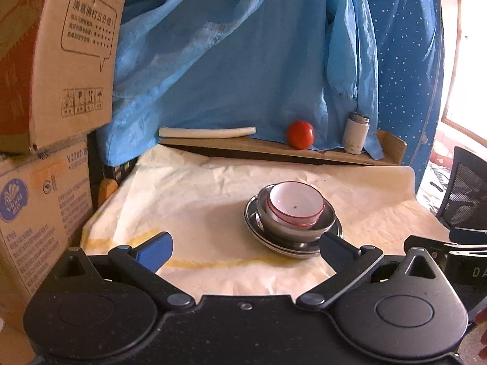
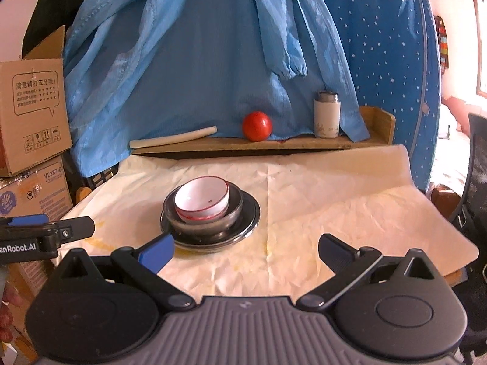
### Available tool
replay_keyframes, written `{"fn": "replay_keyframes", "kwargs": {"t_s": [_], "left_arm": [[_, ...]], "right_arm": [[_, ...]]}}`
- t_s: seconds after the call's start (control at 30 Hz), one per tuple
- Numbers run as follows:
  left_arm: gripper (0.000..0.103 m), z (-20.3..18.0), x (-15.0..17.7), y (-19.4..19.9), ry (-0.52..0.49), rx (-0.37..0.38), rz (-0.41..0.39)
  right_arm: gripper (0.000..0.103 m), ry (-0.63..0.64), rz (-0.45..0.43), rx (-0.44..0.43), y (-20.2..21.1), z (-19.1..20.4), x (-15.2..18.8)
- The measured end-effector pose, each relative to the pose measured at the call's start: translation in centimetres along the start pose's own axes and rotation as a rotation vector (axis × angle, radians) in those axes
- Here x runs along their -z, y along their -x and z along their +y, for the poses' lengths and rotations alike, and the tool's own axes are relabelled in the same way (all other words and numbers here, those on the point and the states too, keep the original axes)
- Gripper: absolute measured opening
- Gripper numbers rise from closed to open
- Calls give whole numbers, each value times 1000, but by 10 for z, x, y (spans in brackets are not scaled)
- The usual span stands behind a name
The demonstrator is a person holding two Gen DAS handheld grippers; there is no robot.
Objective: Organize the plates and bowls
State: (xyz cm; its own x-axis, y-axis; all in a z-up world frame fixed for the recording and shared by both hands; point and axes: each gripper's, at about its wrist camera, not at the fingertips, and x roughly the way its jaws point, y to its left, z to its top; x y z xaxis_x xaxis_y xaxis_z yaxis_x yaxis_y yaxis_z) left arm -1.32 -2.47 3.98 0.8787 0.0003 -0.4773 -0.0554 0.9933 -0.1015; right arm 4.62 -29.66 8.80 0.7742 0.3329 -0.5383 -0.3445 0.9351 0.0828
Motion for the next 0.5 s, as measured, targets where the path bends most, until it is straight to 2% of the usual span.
{"fn": "replay_keyframes", "kwargs": {"t_s": [0.2,0.5], "left_arm": [[102,-4,5,-7,-28,-20,45],[102,-6,8,-8,-38,-26,54]], "right_arm": [[103,-9,18,1,-3,-1,2],[103,-15,51,-19,-10,1,1]]}}
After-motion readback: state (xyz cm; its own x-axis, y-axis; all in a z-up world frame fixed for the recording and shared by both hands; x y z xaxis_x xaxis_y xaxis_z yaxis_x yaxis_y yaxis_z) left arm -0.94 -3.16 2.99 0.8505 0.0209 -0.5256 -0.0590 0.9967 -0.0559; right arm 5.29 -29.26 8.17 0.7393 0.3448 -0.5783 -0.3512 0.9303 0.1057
